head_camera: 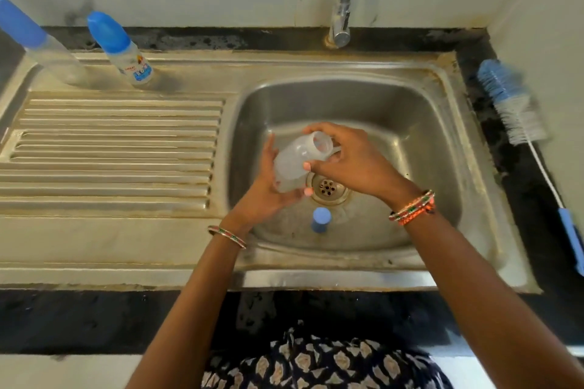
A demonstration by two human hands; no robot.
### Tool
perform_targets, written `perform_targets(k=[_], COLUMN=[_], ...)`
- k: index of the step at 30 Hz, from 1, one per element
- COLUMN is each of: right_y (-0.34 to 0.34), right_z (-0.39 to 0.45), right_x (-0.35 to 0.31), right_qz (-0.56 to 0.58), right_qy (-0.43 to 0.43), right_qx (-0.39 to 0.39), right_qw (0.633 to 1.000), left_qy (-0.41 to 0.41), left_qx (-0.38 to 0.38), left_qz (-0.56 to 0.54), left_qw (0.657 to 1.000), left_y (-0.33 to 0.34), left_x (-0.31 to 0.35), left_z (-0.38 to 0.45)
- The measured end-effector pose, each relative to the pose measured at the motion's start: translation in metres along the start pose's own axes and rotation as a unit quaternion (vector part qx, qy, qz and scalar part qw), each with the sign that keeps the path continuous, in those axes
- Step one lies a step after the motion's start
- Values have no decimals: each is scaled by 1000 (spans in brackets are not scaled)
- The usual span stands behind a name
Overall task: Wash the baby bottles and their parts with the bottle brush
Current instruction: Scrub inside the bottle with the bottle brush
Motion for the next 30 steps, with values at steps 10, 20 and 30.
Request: perform_targets(k=[10,20,30], right_y=[-61,-169,-150], right_z=[-68,-156,-154], right_x=[33,135,75], right_qz=[-152,-313,-204], right_qy=[110,378,253], right_qx=[197,348,503], right_qw=[962,798,801], left_qy=[32,0,-27], left_qx=[9,-184,-66], left_qz=[-9,-42,-86], left_qw=[999,982,994], left_y=[39,109,76], left_x=[33,60,68], left_z=[7,38,44])
Point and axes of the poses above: each hand's wrist, its own z-axis towards the middle knuckle, its own y-axis out of the palm, x = y × z, the point moved 3 cm from there along z, towards the middle knuckle, and after that the axes turned 2 degrees about -x, right-handed, at the moved point
